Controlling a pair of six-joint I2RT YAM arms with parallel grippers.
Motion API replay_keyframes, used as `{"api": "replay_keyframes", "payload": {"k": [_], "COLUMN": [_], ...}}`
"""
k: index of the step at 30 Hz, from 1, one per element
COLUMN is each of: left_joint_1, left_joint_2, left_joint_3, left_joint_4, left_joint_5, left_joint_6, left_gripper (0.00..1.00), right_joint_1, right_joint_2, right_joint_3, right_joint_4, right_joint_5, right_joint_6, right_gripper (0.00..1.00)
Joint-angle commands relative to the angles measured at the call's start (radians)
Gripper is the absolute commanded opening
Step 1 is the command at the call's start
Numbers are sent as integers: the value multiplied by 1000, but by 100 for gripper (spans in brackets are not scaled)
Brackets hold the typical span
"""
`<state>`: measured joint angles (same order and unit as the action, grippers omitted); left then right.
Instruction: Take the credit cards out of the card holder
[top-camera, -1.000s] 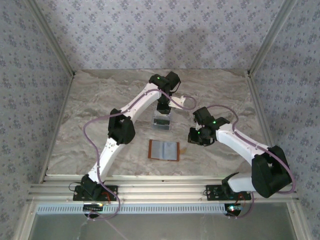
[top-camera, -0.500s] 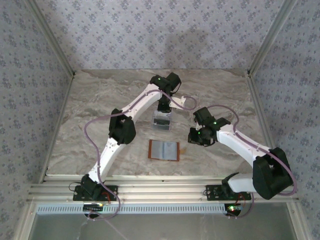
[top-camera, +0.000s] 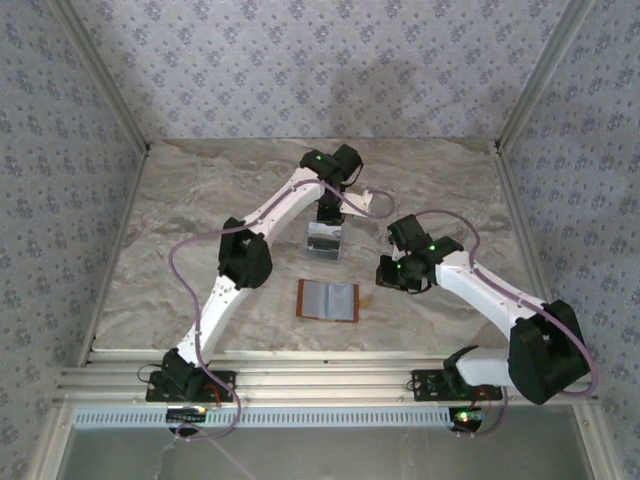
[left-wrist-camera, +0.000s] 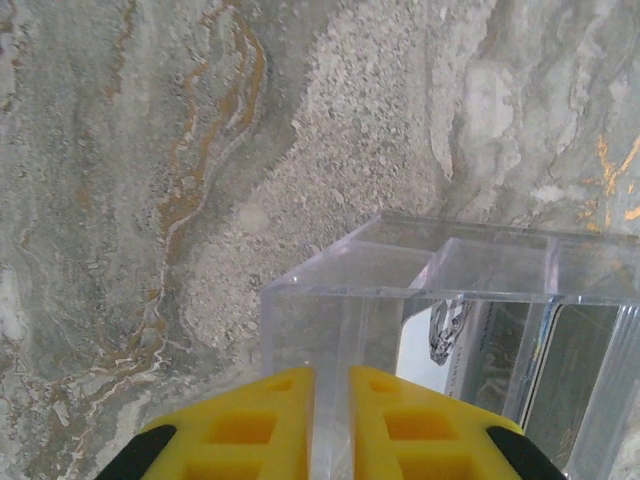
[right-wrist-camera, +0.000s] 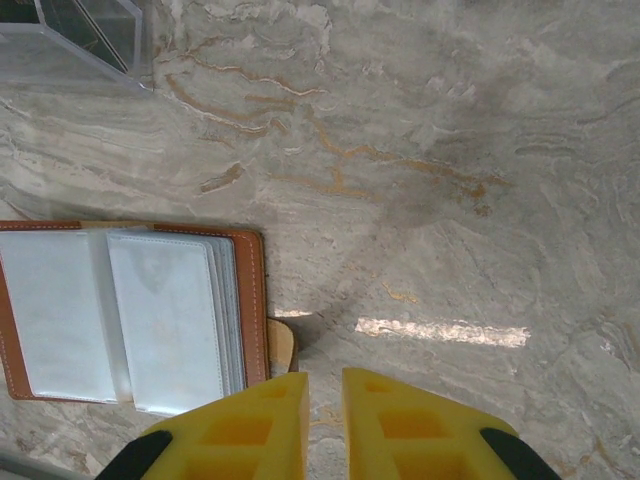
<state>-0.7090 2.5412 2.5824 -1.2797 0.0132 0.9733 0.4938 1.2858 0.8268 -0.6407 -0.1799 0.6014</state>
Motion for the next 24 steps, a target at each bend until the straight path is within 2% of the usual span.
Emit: {"api": "replay_keyframes", "payload": {"k": [1,5,8,16,24], "left_joint_1": [-7,0,-1,-10,-10], "left_joint_2": [-73,-133,-205,-479,-680], "left_joint_3": [33,-2,-92,-507,-834], "left_joint_4": [4,26,86,377,634], "left_joint_5": [43,59,72,145,122], "left_joint_6": [-59,-154,-237,-484,-833], "left_gripper": [17,18,18,18,21], "right_joint_1": [9,16,20,41,65], "right_joint_2": [-20,-18,-8,53,119], "right_joint_3": [-9,-9,-9,-8,-9], "right_joint_4": [-31,-28,-23,-5,19], "right_joint_5": [-3,-14,-25,-49,-64], "right_joint_6": [2,0,-4,-8,-11], "right_gripper": [19,19,21,28,29]}}
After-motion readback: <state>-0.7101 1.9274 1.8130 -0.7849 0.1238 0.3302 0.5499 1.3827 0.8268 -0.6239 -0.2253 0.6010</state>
